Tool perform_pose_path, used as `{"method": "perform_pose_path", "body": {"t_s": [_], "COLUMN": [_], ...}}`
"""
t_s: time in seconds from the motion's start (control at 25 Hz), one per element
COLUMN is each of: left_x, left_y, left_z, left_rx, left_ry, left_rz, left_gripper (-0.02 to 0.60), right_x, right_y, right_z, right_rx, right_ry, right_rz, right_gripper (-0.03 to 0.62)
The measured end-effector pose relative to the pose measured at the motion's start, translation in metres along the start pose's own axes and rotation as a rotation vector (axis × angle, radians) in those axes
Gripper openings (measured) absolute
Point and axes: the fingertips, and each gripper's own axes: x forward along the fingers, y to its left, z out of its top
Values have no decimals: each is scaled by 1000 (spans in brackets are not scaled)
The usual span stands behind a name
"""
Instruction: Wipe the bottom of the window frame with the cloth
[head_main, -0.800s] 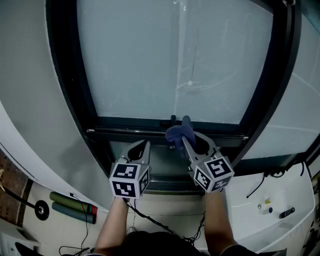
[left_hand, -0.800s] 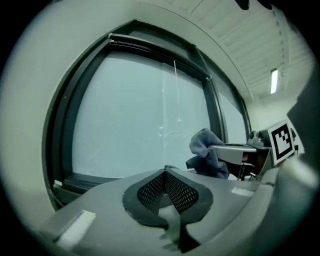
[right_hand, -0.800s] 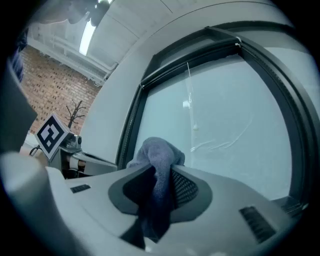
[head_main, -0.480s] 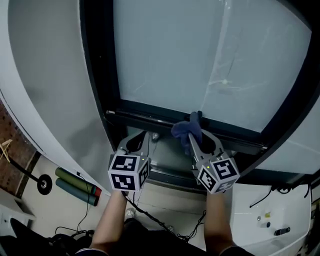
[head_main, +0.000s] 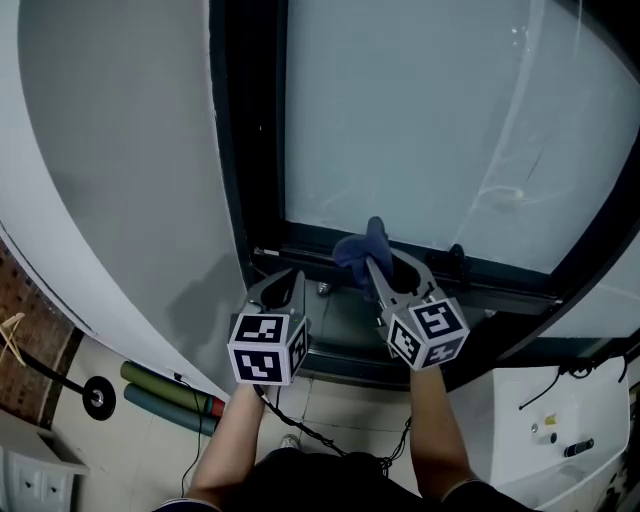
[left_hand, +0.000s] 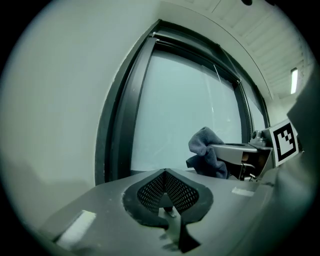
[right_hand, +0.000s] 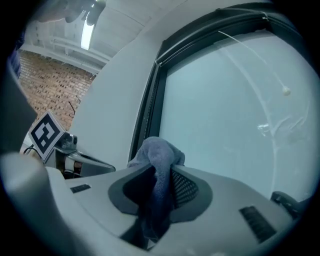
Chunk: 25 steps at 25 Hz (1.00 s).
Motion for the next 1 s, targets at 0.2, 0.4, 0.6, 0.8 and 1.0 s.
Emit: {"method": "perform_pose_path", "body": {"t_s": [0.2, 0.4, 0.6, 0.8, 1.0], "left_x": [8, 9, 13, 17, 18], "left_y": [32, 46, 58, 69, 76], "left_z": [1, -11, -16, -18, -17], "left_rx": [0, -3, -9, -13, -16], "left_ry": [26, 51, 60, 66, 67], "left_rz": [-38, -61, -58, -47, -35], "left_gripper": [6, 6, 6, 6, 6], "right_x": [65, 115, 148, 168, 179], "right_y": [15, 28, 48, 55, 58], "right_z": [-10, -37, -61, -93, -100], "right_rx": [-87, -225, -290, -341, -328], "right_ry": [77, 216, 328, 464, 518], "right_rz": [-24, 12, 66, 88, 116], "right_gripper": [104, 104, 104, 103, 100]}}
